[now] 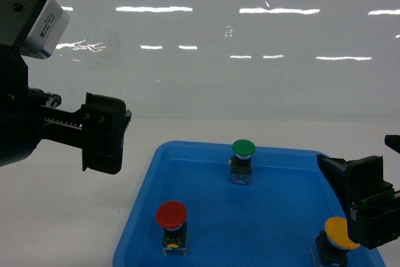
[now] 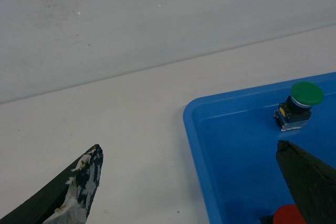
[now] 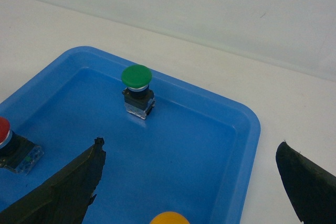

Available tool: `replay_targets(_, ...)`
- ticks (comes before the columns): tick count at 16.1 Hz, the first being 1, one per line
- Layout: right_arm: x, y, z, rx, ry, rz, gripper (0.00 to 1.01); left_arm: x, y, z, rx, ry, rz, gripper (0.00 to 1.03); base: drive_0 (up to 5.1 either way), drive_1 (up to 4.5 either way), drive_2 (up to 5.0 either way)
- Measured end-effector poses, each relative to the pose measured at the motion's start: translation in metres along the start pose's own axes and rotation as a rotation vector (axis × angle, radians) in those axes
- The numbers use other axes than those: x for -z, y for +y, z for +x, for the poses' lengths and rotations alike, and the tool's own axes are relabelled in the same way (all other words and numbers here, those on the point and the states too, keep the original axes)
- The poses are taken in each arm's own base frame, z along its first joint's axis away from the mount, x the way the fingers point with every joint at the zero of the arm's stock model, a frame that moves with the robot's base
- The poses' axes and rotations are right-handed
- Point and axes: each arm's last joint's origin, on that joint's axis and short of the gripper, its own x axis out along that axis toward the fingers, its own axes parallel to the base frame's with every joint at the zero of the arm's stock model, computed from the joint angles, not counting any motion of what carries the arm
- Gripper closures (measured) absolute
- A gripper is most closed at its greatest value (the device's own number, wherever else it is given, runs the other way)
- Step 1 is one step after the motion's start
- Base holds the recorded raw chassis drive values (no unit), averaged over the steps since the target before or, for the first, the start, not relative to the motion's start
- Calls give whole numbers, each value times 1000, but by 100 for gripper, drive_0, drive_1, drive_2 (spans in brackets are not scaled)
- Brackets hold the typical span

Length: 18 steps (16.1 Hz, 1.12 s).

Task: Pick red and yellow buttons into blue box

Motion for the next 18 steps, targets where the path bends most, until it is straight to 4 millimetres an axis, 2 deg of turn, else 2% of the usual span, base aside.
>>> replay_targets(4, 3, -1, 6, 9, -14, -24, 3, 0, 0, 0, 0, 0, 0, 5, 0, 0, 0)
replay_targets(6, 23, 0, 16, -2, 69, -40, 3, 0, 0, 0, 1, 0, 0, 5, 0, 0, 0)
replay_targets(10, 35, 5, 32, -67, 124, -84, 3, 0, 0, 0, 0, 0, 0, 5, 0, 0, 0)
replay_targets(12, 48, 9, 41, -108, 183, -99, 3, 0, 0, 0, 0, 0, 0, 5, 0, 0, 0)
replay_targets(16, 59, 8, 52, -117, 245, -140, 3, 0, 0, 0, 0, 0, 0, 5, 0, 0, 0)
replay_targets(18, 72, 8, 56, -125, 289, -156, 3, 0, 0, 0, 0, 0, 0, 5, 0, 0, 0)
